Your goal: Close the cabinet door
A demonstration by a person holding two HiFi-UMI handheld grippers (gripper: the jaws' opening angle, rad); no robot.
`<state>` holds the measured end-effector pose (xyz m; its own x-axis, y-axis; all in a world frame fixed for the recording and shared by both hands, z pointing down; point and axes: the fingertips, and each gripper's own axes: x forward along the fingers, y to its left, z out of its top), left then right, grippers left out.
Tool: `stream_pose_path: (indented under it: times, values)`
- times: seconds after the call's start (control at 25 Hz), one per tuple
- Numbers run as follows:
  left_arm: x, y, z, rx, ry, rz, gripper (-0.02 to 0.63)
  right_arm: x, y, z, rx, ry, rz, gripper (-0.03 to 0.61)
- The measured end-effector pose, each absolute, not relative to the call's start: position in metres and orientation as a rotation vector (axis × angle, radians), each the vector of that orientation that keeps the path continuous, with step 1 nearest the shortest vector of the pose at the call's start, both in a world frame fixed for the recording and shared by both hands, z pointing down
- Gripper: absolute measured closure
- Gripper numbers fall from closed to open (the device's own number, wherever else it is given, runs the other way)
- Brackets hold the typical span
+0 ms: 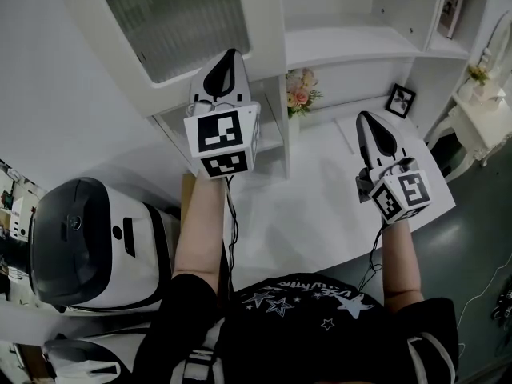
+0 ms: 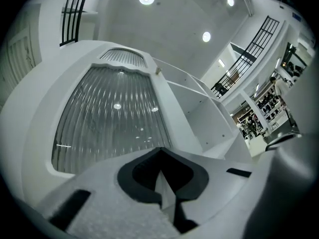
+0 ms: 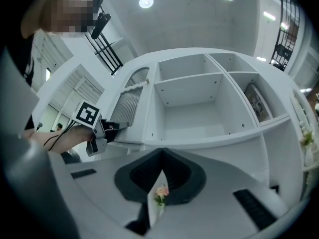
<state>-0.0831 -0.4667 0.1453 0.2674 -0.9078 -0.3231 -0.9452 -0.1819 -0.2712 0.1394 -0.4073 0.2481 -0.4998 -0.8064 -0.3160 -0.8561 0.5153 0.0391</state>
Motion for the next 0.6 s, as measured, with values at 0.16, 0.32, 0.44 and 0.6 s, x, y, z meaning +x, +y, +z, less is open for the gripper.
stream_pose_path:
  times: [0.16,0.32,0.44,0.6]
  values:
    - [-0.0856,-0.4672,0.1453,-2.083,1.702,0.126,0.607,0.1388,-0.4087,0.2502,-1.378,2.518,0.264,0.574]
    - [-0.0856,-0.4662,0.144,-2.049,1.713,0.137,0.607,0.1413,-0.4081,0.2519,-1.343,2.533,0.243,0.574]
    - [-0.0872,-0.4658,0.1441,-2.039,1.724,0.132,0.607,0.1418,-0.4058,0.2534,-1.304,2.552,0.231,0.574]
    - [-0.0861,-0.4664,0.1435,-2.015,1.748,0.098,0.606,0.144,-0.4049,0.2554,-1.244,2.581,0.21,0.574]
